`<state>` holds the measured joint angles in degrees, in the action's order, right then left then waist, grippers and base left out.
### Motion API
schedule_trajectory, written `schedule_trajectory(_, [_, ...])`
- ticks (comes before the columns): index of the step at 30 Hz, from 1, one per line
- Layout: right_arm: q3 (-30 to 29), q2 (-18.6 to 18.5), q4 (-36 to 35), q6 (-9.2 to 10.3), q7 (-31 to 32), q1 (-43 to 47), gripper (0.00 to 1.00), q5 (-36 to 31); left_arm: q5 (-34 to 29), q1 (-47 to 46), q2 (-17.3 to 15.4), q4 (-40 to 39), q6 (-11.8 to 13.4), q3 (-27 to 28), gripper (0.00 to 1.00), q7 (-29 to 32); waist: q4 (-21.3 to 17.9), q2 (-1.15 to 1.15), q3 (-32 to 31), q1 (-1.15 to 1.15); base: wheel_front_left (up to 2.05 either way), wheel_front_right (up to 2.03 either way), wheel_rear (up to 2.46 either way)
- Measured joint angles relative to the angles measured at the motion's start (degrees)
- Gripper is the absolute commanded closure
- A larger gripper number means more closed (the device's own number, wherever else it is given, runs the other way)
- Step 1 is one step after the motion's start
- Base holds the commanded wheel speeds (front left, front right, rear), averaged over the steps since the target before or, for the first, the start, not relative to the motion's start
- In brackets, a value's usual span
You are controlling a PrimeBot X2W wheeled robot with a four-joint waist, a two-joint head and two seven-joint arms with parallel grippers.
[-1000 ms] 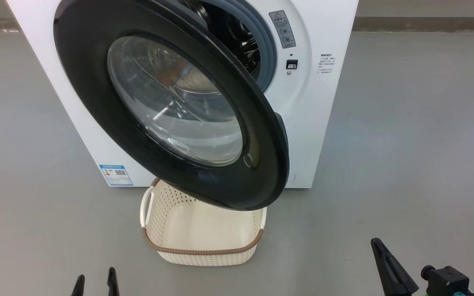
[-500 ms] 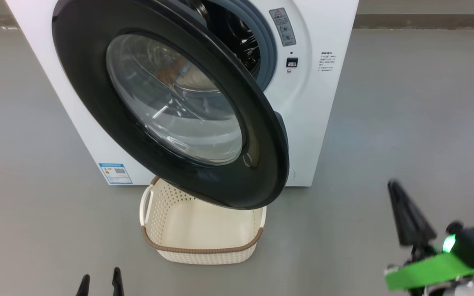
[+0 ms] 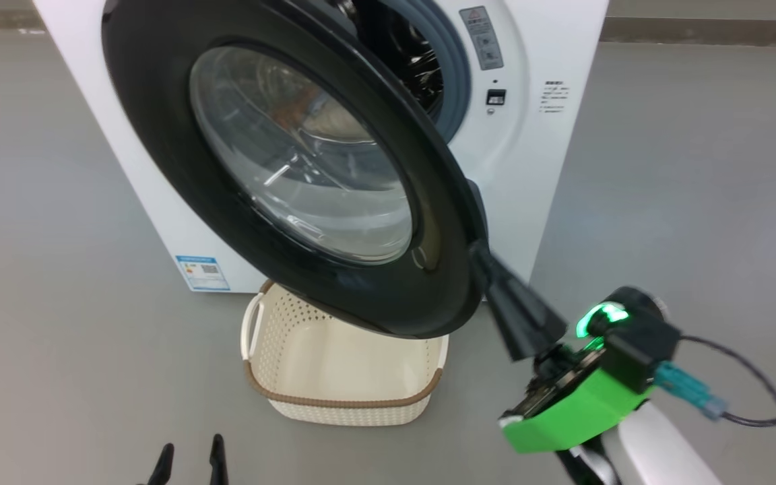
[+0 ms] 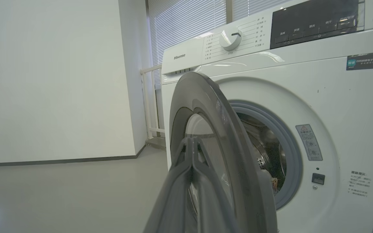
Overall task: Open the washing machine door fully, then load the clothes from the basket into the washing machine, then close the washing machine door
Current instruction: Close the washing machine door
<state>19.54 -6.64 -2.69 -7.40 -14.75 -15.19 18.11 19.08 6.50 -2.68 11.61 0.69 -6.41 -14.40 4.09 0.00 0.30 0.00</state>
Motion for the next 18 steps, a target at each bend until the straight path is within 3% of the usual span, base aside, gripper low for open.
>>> schedule_trajectory(5, [4.31,0.12,7.87,0.00,0.01,-0.46,1.00,1.66,1.12,-0.96,0.01,0.02,0.27,-2.14,0.00,0.01,1.96,0.00,0.64,0.00,0.00,0.00,0.00])
schedule_trajectory(12, [2.02,1.05,16.25,0.00,0.02,-3.43,1.00,2.86,2.42,-2.10,0.02,-0.04,1.09,-4.78,0.00,0.00,5.20,0.00,2.76,0.00,0.00,0.00,0.00])
schedule_trajectory(18, [0.11,1.10,19.22,0.00,0.02,-4.06,1.00,3.34,3.12,-3.31,0.02,-0.01,1.53,-6.86,0.00,0.01,7.67,0.00,3.77,0.00,0.00,0.00,0.00])
